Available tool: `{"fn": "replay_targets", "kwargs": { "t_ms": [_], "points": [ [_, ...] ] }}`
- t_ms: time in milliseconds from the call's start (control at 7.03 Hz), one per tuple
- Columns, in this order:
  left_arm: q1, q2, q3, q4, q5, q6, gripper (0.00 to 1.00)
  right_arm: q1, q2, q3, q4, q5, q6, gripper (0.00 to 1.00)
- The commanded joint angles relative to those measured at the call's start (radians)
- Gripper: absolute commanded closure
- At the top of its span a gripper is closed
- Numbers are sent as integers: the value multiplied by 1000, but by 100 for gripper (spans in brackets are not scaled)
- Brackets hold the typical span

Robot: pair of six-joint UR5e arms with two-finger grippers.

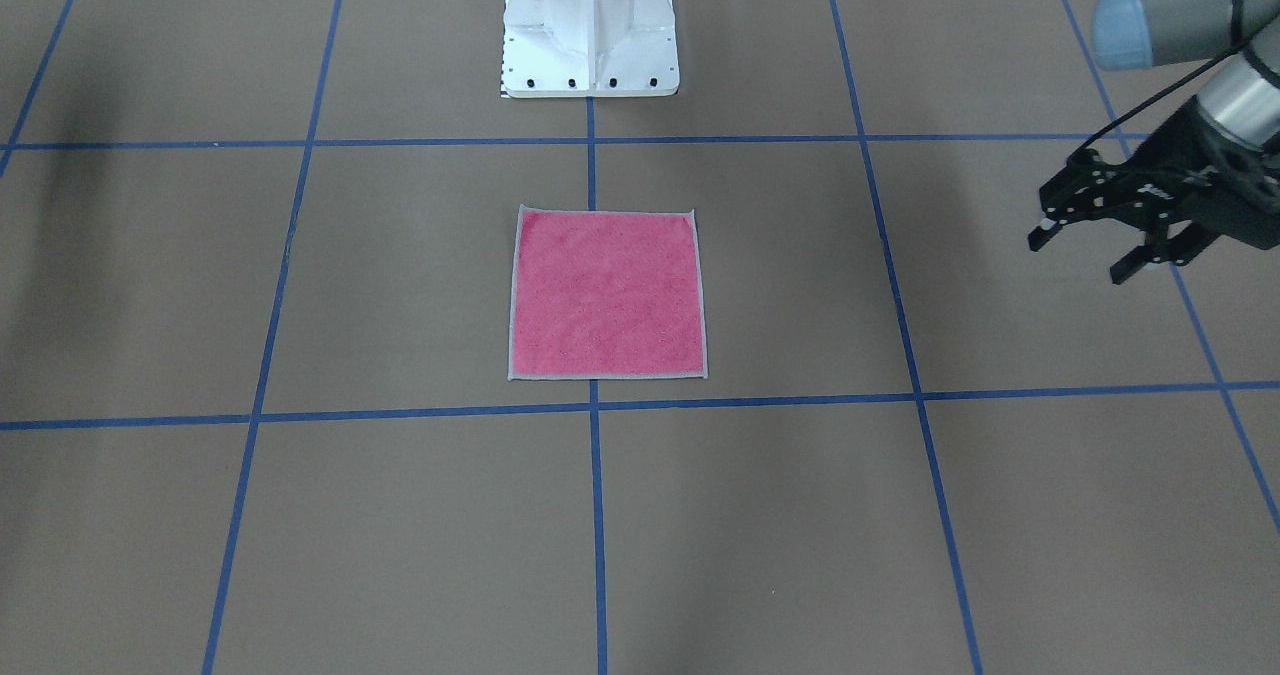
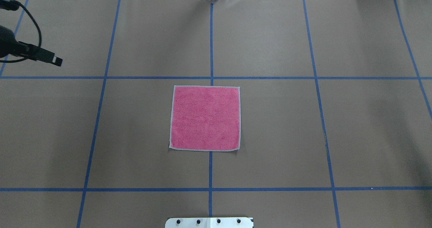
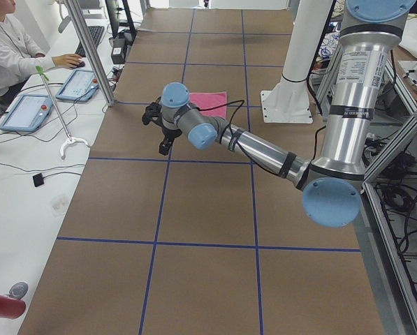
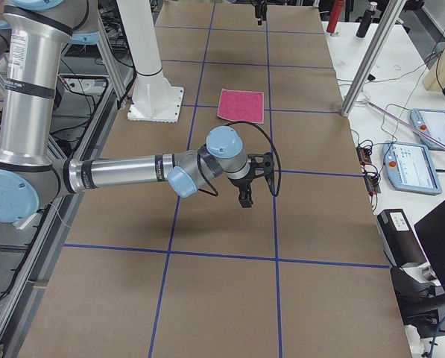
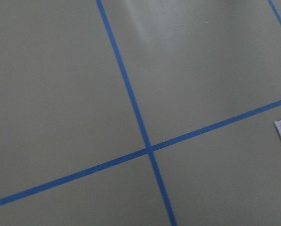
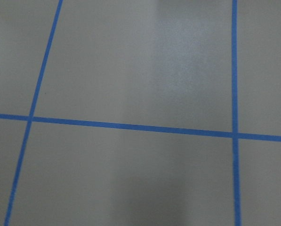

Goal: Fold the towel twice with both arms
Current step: 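Move both grippers toward the near corners of the pink towel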

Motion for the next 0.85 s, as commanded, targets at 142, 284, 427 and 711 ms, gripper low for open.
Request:
{"fn": "replay_targets", "kwargs": {
  "t_ms": [142,284,427,711],
  "points": [
    [251,-24,-75,-41,199,-446,0,-297,4,165,44,-212,535,1],
    [311,-35,-91,-41,218,-538,0,-416,18,208,44,-337,713,2],
    [350,-73,-89,-43,220,-618,0,-521,62,215,44,-430,897,3],
    [477,-98,-86,-122,399,-790,0,-754,150,213,38,-703,1169,4]
  ]
}}
